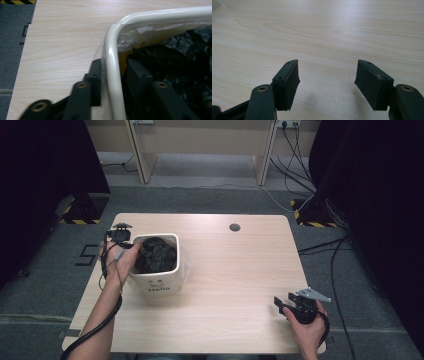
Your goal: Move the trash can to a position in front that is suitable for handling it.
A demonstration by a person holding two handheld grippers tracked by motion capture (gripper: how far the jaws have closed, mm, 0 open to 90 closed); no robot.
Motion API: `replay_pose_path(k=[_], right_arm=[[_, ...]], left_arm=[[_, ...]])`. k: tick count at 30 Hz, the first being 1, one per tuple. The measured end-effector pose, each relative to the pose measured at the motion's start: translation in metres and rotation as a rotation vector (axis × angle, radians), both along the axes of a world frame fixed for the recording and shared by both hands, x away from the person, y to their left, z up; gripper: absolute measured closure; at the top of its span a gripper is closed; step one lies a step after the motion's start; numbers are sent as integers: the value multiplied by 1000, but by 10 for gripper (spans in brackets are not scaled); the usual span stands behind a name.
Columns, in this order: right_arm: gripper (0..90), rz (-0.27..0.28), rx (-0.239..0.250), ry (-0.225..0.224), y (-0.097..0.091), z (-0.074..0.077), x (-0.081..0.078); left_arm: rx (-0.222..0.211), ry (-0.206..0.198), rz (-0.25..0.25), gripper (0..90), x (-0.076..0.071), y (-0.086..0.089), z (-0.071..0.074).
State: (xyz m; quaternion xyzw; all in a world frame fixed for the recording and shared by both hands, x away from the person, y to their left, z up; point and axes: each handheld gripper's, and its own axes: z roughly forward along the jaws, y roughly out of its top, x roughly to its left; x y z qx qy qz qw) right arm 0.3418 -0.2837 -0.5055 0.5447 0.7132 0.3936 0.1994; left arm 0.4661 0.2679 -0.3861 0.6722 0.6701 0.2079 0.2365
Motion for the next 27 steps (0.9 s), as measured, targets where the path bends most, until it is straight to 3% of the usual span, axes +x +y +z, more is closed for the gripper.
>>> replay_pose_path(k=[1, 2, 4, 6, 8, 11, 12, 14, 15, 17, 19, 23, 27], right_arm=[[355, 0, 0, 0, 0, 0, 0], [353, 1, 0, -2, 0, 0, 0], [353, 1, 0, -4, 0, 1, 0], [355, 2, 3, -5, 0, 1, 0], [374, 11, 13, -2, -1, 0, 0], [387, 15, 17, -9, -1, 0, 1], [385, 13, 18, -13, -1, 0, 1], [372, 8, 17, -17, -1, 0, 2], [364, 2, 15, -20, -1, -1, 2], [359, -12, 15, -23, -1, -2, 3], [375, -10, 24, -18, -1, -2, 4], [392, -1, 24, -19, -1, -3, 6], [402, -10, 20, -27, -2, -3, 6]], left_arm=[[-9, -6, -18, 610, -2, 0, 0], [-67, -36, -52, 473, -6, 3, 0], [-83, -55, -72, 381, -8, 4, 0], [-114, -86, -126, 347, -14, 9, 2], [-217, -140, -205, 253, -23, 20, 3], [-212, -175, -248, 217, -29, 26, 4], [-261, -221, -288, 196, -35, 33, 3], [-258, -241, -294, 161, -38, 36, 3], [-243, -289, -293, 164, -43, 43, 3], [-256, -309, -298, 166, -45, 46, 3], [-290, -365, -336, 161, -51, 52, 2], [-306, -396, -344, 161, -51, 56, 4], [-308, -395, -344, 169, -50, 55, 10]])
